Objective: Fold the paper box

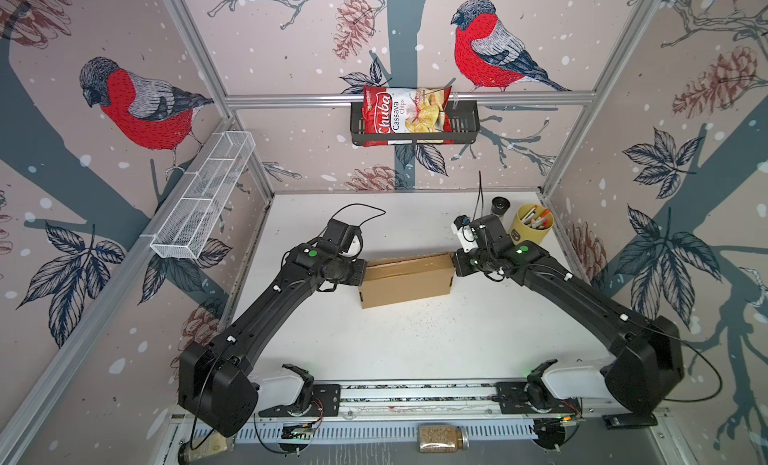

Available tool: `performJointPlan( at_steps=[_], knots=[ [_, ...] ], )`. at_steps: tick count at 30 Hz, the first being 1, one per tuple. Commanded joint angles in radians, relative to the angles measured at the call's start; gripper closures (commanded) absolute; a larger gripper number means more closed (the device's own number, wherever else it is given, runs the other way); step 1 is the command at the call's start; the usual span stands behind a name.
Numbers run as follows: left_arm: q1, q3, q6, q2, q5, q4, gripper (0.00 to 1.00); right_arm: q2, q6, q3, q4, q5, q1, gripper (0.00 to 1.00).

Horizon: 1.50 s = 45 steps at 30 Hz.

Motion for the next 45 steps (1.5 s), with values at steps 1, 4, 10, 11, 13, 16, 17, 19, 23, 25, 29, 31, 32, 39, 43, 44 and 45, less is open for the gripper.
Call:
performJointPlan(
  at_steps=[1, 4, 10, 11, 13, 16, 17, 19, 23, 25, 29, 31, 32, 39, 43, 44, 45],
  knots=[
    [-0.001, -0.013, 0.014, 0.003, 0.053, -0.030, 0.98, 0.009, -0.005, -0.013, -0.075, -0.002, 0.000, 0.95],
    [-0.001, -0.020, 0.019, 0.001, 0.051, -0.031, 0.99, -0.018, 0.015, -0.010, -0.047, -0.070, -0.022, 0.87],
    [-0.002, -0.035, 0.025, -0.006, 0.043, -0.030, 1.00, -0.047, 0.038, -0.007, -0.017, -0.211, -0.075, 0.70],
    [-0.003, -0.036, 0.025, -0.005, 0.042, -0.029, 1.00, -0.050, 0.039, -0.008, -0.017, -0.230, -0.083, 0.67],
    [-0.003, -0.036, 0.026, -0.004, 0.041, -0.027, 1.00, -0.055, 0.044, -0.012, -0.017, -0.275, -0.097, 0.59],
    [-0.004, -0.035, 0.023, -0.004, 0.041, -0.026, 1.00, -0.082, 0.067, -0.037, 0.003, -0.414, -0.150, 0.47],
    [-0.005, -0.035, 0.023, -0.003, 0.040, -0.025, 1.00, -0.096, 0.082, -0.049, 0.016, -0.466, -0.179, 0.45],
    [-0.008, -0.034, 0.022, -0.003, 0.036, -0.025, 1.00, -0.129, 0.134, -0.076, 0.046, -0.546, -0.238, 0.43],
    [-0.013, -0.034, 0.023, 0.000, 0.025, -0.025, 1.00, -0.169, 0.289, -0.134, 0.163, -0.691, -0.324, 0.41],
    [-0.019, -0.033, 0.022, 0.000, 0.020, -0.025, 1.00, -0.176, 0.382, -0.160, 0.210, -0.706, -0.349, 0.41],
    [-0.031, -0.031, 0.016, 0.000, 0.012, -0.021, 1.00, -0.157, 0.472, -0.165, 0.217, -0.695, -0.359, 0.40],
    [-0.037, -0.030, 0.011, -0.001, 0.009, -0.019, 1.00, -0.152, 0.497, -0.173, 0.211, -0.698, -0.359, 0.40],
    [-0.039, -0.030, 0.010, -0.001, 0.006, -0.021, 1.00, -0.152, 0.505, -0.177, 0.197, -0.687, -0.359, 0.39],
    [-0.048, -0.039, 0.007, -0.011, -0.009, -0.011, 1.00, -0.232, 0.335, -0.132, 0.119, -0.500, -0.315, 0.37],
    [-0.054, -0.038, 0.008, -0.011, -0.017, -0.013, 1.00, -0.231, 0.250, -0.104, 0.077, -0.311, -0.226, 0.38],
    [-0.056, -0.037, 0.008, -0.012, -0.020, -0.013, 1.00, -0.219, 0.248, -0.092, 0.068, -0.311, -0.220, 0.38],
    [-0.056, -0.037, 0.009, -0.013, -0.022, -0.013, 1.00, -0.213, 0.239, -0.084, 0.062, -0.309, -0.211, 0.38]
  ],
)
